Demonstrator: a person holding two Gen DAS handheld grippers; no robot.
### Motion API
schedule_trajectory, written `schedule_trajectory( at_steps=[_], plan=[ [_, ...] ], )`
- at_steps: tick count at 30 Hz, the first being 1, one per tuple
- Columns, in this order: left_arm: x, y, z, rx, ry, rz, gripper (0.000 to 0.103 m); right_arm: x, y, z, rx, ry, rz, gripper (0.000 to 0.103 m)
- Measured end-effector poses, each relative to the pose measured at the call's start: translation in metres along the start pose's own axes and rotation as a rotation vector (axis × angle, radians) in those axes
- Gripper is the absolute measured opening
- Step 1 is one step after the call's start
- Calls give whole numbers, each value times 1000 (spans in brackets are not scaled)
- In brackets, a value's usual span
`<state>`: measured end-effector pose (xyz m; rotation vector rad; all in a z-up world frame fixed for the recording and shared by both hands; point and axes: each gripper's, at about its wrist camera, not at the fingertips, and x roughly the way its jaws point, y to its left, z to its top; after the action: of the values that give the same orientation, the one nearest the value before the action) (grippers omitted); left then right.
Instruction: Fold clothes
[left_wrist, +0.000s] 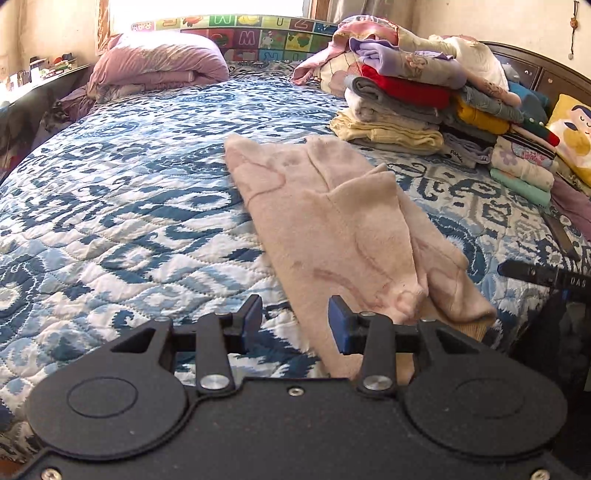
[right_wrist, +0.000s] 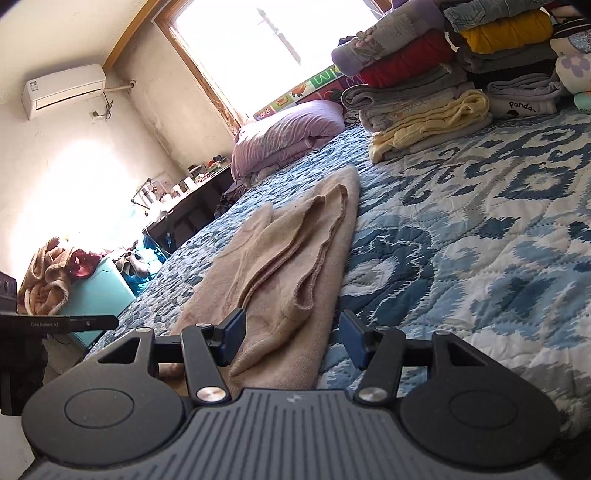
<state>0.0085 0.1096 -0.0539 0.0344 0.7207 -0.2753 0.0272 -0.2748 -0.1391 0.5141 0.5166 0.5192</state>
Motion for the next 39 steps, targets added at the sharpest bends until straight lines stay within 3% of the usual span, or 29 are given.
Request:
schedule_trajectory(
  at_steps=[7,13,18,24,29,32,39],
  plan=[
    [17,-8,-18,20,3,-51,37,7,-5,17,59,20,-17,56],
    [32,-23,-24,77,32,-59,37,48,35,32,7,166,48,56],
    [37,-30,-28,115,57,-40,38,98,68,38,-85,242,16,57],
    [44,-27,-27,95,93,-47,39,139,59,57,-49,200,-134,57],
    [48,-30,-27,108,111,-49,39,155,36,64,79,185,-114,55],
    [51,-29,-27,102,129,-51,39,161,26,67,141,164,-138,39],
    [57,-22,-26,56,166,-79,41,173,6,65,284,134,-120,35]
  ],
)
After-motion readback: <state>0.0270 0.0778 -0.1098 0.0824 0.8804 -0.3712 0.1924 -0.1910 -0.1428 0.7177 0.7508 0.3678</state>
